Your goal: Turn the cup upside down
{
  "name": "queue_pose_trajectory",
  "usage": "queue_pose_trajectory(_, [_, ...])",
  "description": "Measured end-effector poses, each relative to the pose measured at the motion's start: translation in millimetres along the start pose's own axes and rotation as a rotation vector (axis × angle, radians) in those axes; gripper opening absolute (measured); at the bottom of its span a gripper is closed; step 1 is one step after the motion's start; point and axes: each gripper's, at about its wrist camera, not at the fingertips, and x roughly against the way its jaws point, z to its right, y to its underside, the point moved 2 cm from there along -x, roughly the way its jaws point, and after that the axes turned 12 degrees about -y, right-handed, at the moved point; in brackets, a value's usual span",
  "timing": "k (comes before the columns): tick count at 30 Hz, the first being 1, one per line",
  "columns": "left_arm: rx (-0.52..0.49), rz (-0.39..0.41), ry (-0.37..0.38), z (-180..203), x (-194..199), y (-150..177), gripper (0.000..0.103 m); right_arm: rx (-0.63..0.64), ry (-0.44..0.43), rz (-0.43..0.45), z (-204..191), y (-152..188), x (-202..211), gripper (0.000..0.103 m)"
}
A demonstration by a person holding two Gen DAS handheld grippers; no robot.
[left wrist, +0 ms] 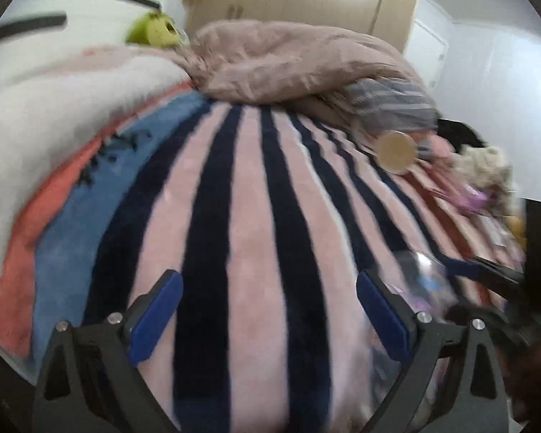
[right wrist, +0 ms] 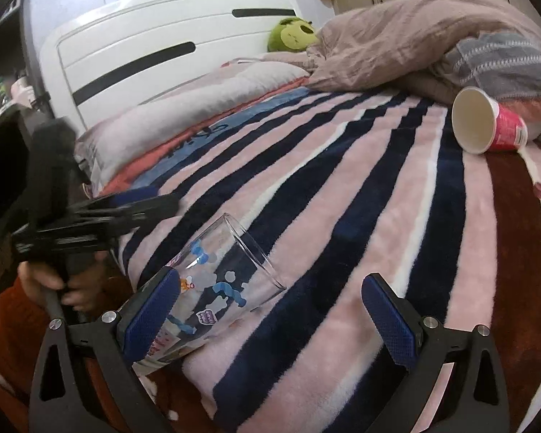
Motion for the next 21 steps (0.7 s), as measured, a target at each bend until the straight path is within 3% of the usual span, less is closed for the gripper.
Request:
queue_pose_trajectory(3, [0.016,-0.078,0.237,0,22,24,0.096,-0.013,-0.005,0.001,3,-2,-3,0.102])
queue_pose_trajectory(5, [-0.023,-0.116,0.295,13,33,45,0.096,-0.023,-0.011,-0.002,4,-3,-5,0.102])
queue_pose_trajectory(7, [-0.078,-0.140,0.253,31,33,64,0.096,-0.028,-0.014,-0.005,4,-4,-6,0.102])
queue_pose_trajectory(10, [-0.066,-0.142,0.219,50,25,79,0.093,-0.019,-0.003,-0.008,2,-5,-6,0.102])
queue_pose_trajectory(14, [-0.067,-0.109,0.102,65,12,86,0.069,-0.043,-0.011,-0.010,4,-4,-5,0.102])
queue_pose_trajectory(16, [-0.061,-0.090,0.097,64,14,89,0.069,-0.046,-0.017,-0.014,5,-5,-6,0.102])
queue_pose_trajectory(18, [-0.059,-0.082,0.117,61,17,89,0.060,-0.043,-0.014,-0.020,3,-6,-6,0.102])
queue_pose_trajectory(21, [-0.045,-0.084,0.129,53,15,89,0.060,-0.049,-0.008,-0.040,0,-11,-7,0.101])
